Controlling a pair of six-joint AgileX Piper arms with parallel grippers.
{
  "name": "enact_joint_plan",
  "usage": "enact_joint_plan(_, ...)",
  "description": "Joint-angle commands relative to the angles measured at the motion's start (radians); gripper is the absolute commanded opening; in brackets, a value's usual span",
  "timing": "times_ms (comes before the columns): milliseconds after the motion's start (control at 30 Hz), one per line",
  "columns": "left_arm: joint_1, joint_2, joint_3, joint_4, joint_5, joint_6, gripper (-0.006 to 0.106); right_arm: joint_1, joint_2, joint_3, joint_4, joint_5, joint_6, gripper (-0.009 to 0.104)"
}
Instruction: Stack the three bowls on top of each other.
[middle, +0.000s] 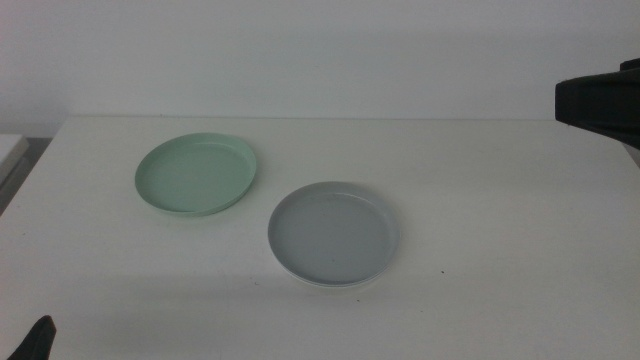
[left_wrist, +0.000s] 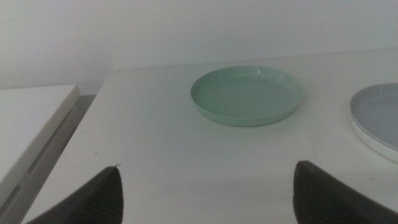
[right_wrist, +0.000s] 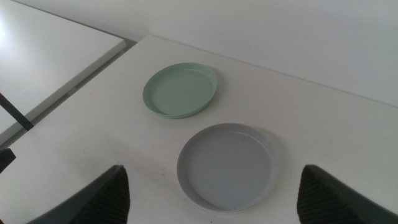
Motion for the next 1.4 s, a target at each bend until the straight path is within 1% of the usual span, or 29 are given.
enact_joint_plan(0,-0.002,-0.004,0.000,0.000,-0.012,-0.003,0.094,-0.007,-0.003,0.000,0.003,-0.010,-0.004,0.093)
enact_joint_plan(67,0.011,0.012,-0.026,-0.024,-0.033,-0.035,0.094,-0.007,-0.003,0.000,0.003,-0.008,-0.004,0.093)
enact_joint_plan(133,0.044,0.143,-0.148,-0.068,0.021,-0.056,0.094,-0.007,-0.003,0.000,0.003,-0.008,-0.004,0.093)
enact_joint_plan(200,0.088,0.320,-0.347,-0.089,0.166,-0.056,0.094,-0.007,-0.003,0.000,0.003,-0.008,-0.004,0.093)
enact_joint_plan(267,0.119,0.479,-0.562,-0.106,0.363,-0.056,0.094,-0.007,-0.003,0.000,0.003,-0.008,-0.004,0.093)
enact_joint_plan(367,0.133,0.695,-0.819,-0.106,0.601,-0.056,0.094,-0.007,-0.003,0.000,0.003,-0.008,-0.004,0.093)
enact_joint_plan(467,0.133,0.900,-1.010,-0.108,0.775,-0.056,0.094,-0.007,-0.003,0.000,0.003,-0.008,-0.004,0.093)
enact_joint_plan(567,0.133,1.073,-1.142,-0.115,0.863,-0.053,0.094,-0.007,-0.003,0.000,0.003,-0.008,-0.004,0.093)
enact_joint_plan(700,0.133,1.293,-1.225,-0.148,0.754,0.031,0.094,-0.007,-0.003,0.000,0.003,-0.008,-0.004,0.093)
enact_joint_plan(800,0.138,1.466,-1.294,-0.164,0.680,0.031,0.094,-0.007,-0.003,0.000,0.003,-0.008,-0.004,0.093)
enact_joint_plan(867,0.138,1.599,-1.373,-0.161,0.679,0.036,0.094,-0.007,-0.003,0.000,0.003,-0.008,-0.004,0.093)
enact_joint_plan(1000,0.138,1.840,-1.557,-0.147,0.705,0.126,0.094,-0.007,-0.003,0.000,0.003,-0.008,-0.004,0.093)
enact_joint_plan(1067,0.138,1.937,-1.632,-0.169,0.705,0.179,0.094,-0.007,-0.003,0.000,0.003,-0.008,-0.004,0.093)
enact_joint_plan(1167,0.136,2.073,-1.738,-0.190,0.698,0.183,0.093,-0.007,-0.003,0.000,0.003,-0.008,-0.004,0.093)
enact_joint_plan(1233,0.132,2.137,-1.799,-0.199,0.700,0.183,0.092,-0.007,-0.003,0.000,0.003,-0.008,-0.004,0.093)
enact_joint_plan(1367,0.120,2.233,-1.858,-0.193,0.692,0.183,0.084,-0.007,-0.003,0.000,0.003,-0.008,-0.004,0.093)
